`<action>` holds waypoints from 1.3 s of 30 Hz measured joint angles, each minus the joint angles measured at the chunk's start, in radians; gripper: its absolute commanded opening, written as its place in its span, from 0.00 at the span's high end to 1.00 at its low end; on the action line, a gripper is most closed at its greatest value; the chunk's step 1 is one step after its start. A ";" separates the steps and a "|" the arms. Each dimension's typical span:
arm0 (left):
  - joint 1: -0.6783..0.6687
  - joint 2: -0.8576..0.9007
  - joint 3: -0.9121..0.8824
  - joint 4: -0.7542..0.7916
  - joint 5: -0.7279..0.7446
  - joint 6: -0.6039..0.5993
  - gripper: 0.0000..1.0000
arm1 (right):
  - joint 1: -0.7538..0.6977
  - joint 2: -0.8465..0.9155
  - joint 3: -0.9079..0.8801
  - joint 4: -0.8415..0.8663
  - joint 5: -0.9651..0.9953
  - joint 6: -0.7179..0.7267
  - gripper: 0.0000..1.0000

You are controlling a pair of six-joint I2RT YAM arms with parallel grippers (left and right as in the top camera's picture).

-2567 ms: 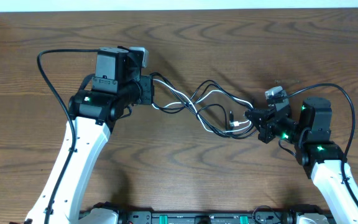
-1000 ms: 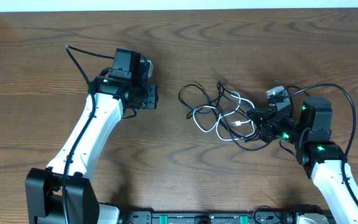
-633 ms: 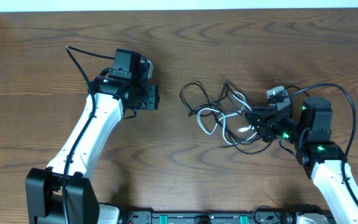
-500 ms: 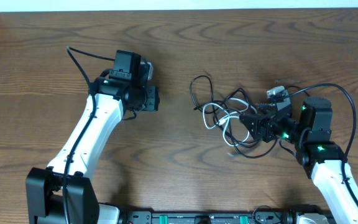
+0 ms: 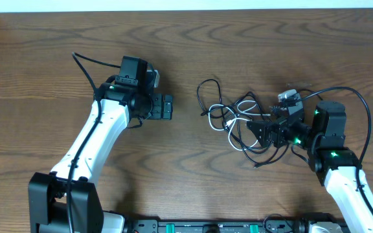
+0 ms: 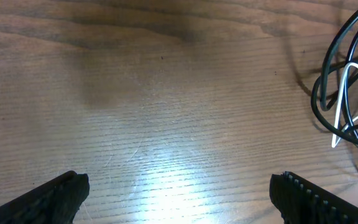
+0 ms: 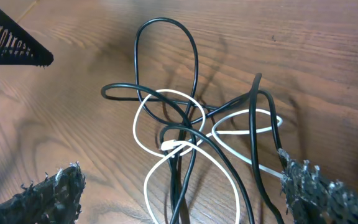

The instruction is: Untangle cables

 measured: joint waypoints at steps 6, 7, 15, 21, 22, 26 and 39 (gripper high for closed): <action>0.000 0.000 0.000 0.000 0.000 0.000 0.02 | 0.000 0.000 0.000 -0.002 0.000 0.000 0.01; 0.000 0.000 0.000 0.000 0.000 0.000 0.02 | 0.000 0.000 0.000 -0.002 0.000 0.000 0.00; 0.000 0.000 0.000 0.000 0.000 0.000 0.02 | 0.000 0.000 0.000 -0.006 0.000 0.000 0.01; 0.000 0.000 0.000 0.000 0.000 0.000 0.02 | 0.000 0.000 0.000 -0.011 0.000 0.000 0.01; 0.000 0.000 0.000 0.000 0.000 0.000 0.02 | 0.000 0.000 0.000 -0.012 0.000 0.000 0.01; 0.000 0.000 0.000 0.000 0.000 0.000 0.02 | 0.000 0.000 0.000 -0.019 0.000 0.000 0.01; 0.000 0.000 0.000 0.000 0.000 0.000 0.02 | 0.000 0.000 0.000 -0.045 0.007 0.000 0.01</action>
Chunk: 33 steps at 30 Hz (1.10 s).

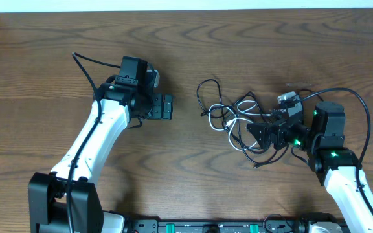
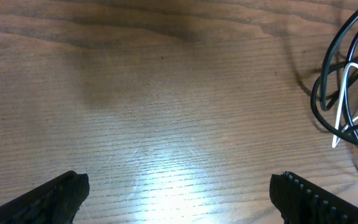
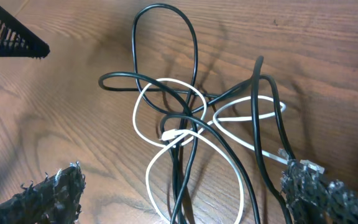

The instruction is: Untangle cables

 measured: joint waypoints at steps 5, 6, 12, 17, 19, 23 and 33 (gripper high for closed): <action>0.000 0.000 0.000 0.000 0.000 0.000 0.02 | 0.000 0.000 0.000 -0.006 0.016 0.000 0.01; 0.000 0.000 0.000 0.000 0.000 0.000 0.02 | 0.000 0.000 0.000 -0.007 0.017 0.000 0.01; 0.000 0.000 0.000 0.000 0.000 0.000 0.02 | 0.000 0.000 0.000 -0.011 0.023 0.000 0.01; 0.000 0.000 0.000 0.000 0.000 0.000 0.02 | 0.000 0.000 0.000 -0.014 0.027 0.000 0.01; 0.000 0.000 0.000 0.000 0.000 0.000 0.02 | 0.000 0.000 0.000 -0.014 0.027 0.000 0.01; 0.000 0.000 0.000 0.000 0.000 0.000 0.02 | 0.000 0.000 0.000 -0.014 0.027 0.000 0.01; 0.000 0.000 0.000 0.000 0.000 0.000 0.02 | 0.000 0.000 0.000 -0.014 0.033 0.000 0.01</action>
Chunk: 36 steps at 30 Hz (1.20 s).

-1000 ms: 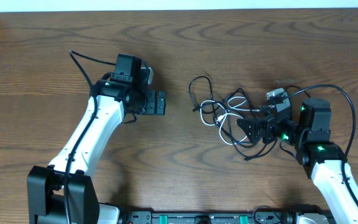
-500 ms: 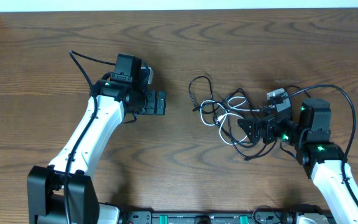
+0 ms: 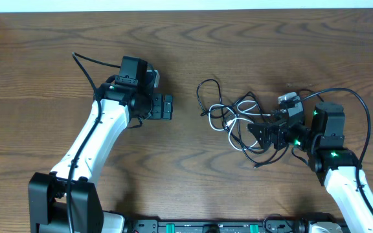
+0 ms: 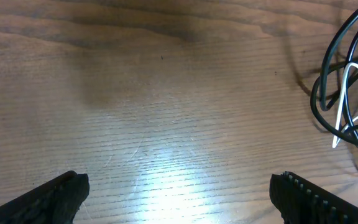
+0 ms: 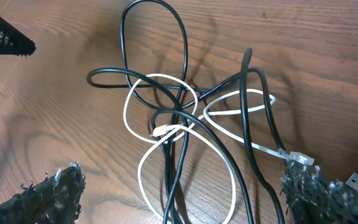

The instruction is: Untangle cables

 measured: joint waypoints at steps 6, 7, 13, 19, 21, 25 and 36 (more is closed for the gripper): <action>0.000 0.000 0.000 0.000 0.000 0.000 0.02 | 0.000 0.000 0.000 0.000 0.005 0.000 0.01; 0.000 0.000 0.000 0.000 0.000 0.000 0.02 | 0.000 0.000 0.000 0.000 0.005 0.000 0.01; 0.000 0.000 0.000 0.000 0.000 0.000 0.02 | 0.000 0.006 0.000 0.000 0.008 0.000 0.01; 0.000 0.000 0.000 0.000 0.000 0.000 0.02 | 0.000 0.028 0.000 -0.001 0.009 0.000 0.01; 0.000 0.000 0.000 0.000 0.000 0.000 0.02 | 0.000 0.031 0.000 -0.001 0.010 0.000 0.01; 0.000 0.000 0.000 0.000 0.000 0.000 0.02 | 0.000 0.031 0.000 -0.005 0.021 0.000 0.01; 0.000 0.000 0.000 0.000 0.000 0.000 0.02 | 0.000 0.031 0.000 -0.018 0.035 0.000 0.01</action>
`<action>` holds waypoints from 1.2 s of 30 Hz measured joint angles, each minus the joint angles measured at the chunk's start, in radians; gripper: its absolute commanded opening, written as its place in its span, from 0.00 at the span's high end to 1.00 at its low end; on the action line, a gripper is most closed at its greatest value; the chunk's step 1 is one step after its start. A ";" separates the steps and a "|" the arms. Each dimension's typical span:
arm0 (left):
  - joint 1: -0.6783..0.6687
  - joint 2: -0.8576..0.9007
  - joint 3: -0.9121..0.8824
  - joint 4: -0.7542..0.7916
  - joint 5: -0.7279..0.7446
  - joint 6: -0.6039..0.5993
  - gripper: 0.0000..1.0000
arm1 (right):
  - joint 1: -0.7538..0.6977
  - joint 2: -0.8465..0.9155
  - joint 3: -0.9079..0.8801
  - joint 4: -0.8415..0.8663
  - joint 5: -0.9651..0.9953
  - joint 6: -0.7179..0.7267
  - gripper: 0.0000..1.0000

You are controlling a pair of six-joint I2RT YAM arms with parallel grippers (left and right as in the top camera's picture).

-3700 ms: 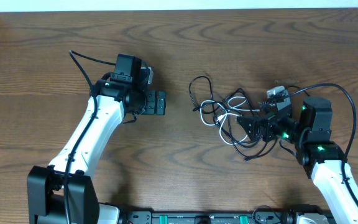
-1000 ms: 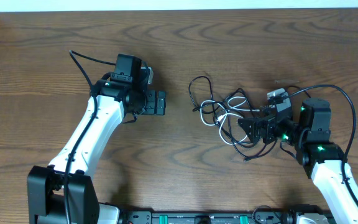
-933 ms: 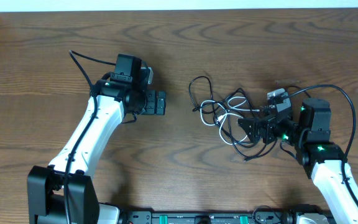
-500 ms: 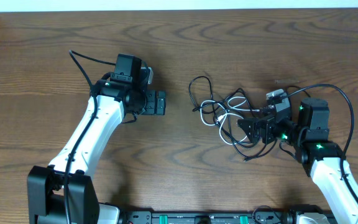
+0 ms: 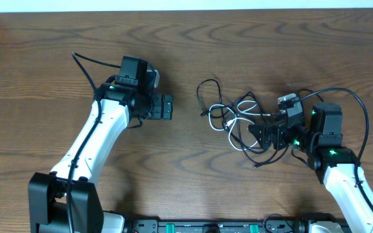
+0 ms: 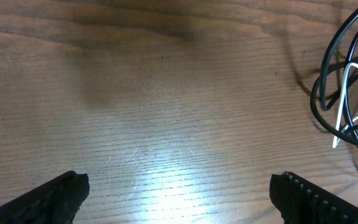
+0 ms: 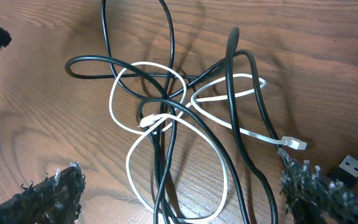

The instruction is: Untangle cables

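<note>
A tangle of black and white cables [image 5: 235,122] lies on the wood table right of centre. In the right wrist view its loops [image 7: 166,118] cross each other, with a white plug [image 7: 294,144] and a black USB plug [image 7: 352,168] at the right. My right gripper [image 5: 259,133] stands open at the tangle's right side, and cable strands run between its fingers [image 7: 48,193]. My left gripper [image 5: 166,107] is open over bare wood left of the tangle. Only the cable edge [image 6: 347,93] shows in its view.
The brown wooden table [image 5: 193,52] stretches all round the tangle. Each arm's own black lead [image 5: 86,68] arcs above the table. A dark rail [image 5: 206,226] runs along the near edge.
In the right wrist view the tangle sits further left and lower, and the white plug and black USB plug show more fully. The cables and left arm look unchanged from overhead.
Both grippers stayed open throughout, the left one still over bare wood. The right wrist view shifted step by step across the tangle, first bringing in the white plug, then the USB plug. The cables kept their shape.
</note>
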 measured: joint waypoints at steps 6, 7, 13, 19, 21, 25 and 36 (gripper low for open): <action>0.000 0.000 0.000 0.000 0.000 0.000 0.02 | 0.000 0.000 0.000 0.000 0.000 0.004 0.01; 0.000 0.000 0.000 0.000 0.000 0.000 0.02 | 0.000 0.000 0.000 0.000 0.000 0.004 0.01; 0.000 0.000 0.000 0.005 0.000 0.000 0.02 | 0.000 0.000 0.000 0.002 0.000 0.004 0.01; 0.000 0.000 0.000 0.035 0.002 0.000 0.02 | 0.000 0.000 0.000 0.008 0.000 0.004 0.01; 0.000 0.000 0.000 0.036 0.015 0.000 0.02 | 0.000 0.000 0.000 0.009 0.000 0.004 0.01; -0.003 0.000 0.000 0.035 0.074 0.000 0.02 | 0.000 0.000 0.000 0.009 0.000 0.007 0.01; -0.233 0.000 -0.006 0.035 0.183 0.272 0.02 | 0.000 0.000 0.000 0.011 0.000 0.008 0.01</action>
